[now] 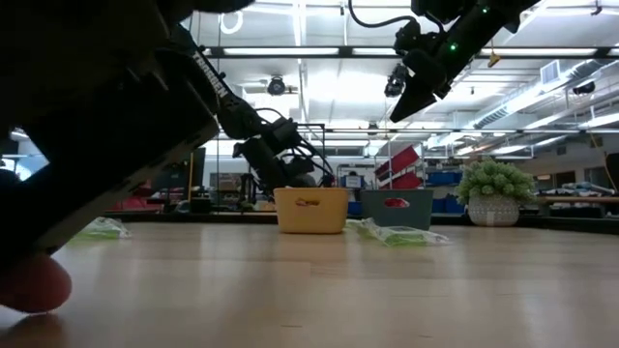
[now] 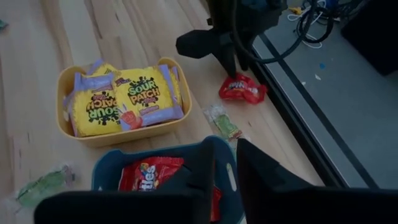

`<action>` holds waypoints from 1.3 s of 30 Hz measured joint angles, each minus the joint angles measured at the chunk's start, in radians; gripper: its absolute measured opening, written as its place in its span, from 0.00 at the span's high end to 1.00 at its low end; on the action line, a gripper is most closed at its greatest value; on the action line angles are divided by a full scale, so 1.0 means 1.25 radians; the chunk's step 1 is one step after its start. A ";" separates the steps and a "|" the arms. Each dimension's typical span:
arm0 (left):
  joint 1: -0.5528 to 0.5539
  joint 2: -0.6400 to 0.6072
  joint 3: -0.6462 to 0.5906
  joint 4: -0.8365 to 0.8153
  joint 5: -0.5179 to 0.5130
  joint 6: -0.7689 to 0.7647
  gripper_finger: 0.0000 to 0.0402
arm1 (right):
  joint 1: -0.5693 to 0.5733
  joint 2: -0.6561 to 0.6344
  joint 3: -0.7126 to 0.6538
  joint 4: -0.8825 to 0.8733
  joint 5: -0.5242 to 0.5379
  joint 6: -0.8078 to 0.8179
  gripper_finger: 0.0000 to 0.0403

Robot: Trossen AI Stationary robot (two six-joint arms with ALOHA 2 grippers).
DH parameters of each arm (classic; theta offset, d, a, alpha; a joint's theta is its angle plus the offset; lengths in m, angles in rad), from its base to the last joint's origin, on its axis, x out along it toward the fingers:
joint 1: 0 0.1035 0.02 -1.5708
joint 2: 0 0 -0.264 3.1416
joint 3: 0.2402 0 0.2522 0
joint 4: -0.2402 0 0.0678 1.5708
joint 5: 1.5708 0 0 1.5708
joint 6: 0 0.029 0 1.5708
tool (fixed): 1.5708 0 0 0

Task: Sort candy
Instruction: Put the red packet of candy into the blue bin

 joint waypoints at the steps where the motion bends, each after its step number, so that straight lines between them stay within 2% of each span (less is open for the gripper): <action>1: 0.000 0.000 0.000 -0.003 0.000 0.002 0.72 | 0.000 0.000 0.000 0.000 0.000 -0.001 0.87; 4: 0.003 0.000 0.000 0.014 0.000 0.005 0.92 | 0.000 0.000 0.000 -0.001 0.000 -0.004 0.90; 6: 0.012 0.000 0.000 0.031 -0.005 -0.001 0.97 | 0.000 0.000 0.000 -0.001 0.000 -0.005 0.92; 13: 0.048 -0.027 0.000 0.028 -0.014 -0.001 0.99 | -0.002 0.000 0.000 -0.008 0.000 -0.011 0.98; 22: 0.058 -0.050 0.012 0.053 0.152 -0.044 1.00 | -0.008 0.000 0.000 -0.006 0.000 -0.011 1.00; 26: 0.035 -0.050 0.013 0.054 0.151 0.017 0.96 | -0.012 0.001 0.000 0.001 0.000 -0.012 1.00; 29: 0.021 -0.047 0.013 0.043 0.103 0.067 0.90 | -0.018 0.001 0.000 0.003 -0.015 -0.012 1.00; 39: 0.026 -0.037 0.013 -0.040 0.085 0.093 0.70 | -0.025 0.002 0.000 0.017 -0.027 -0.015 0.96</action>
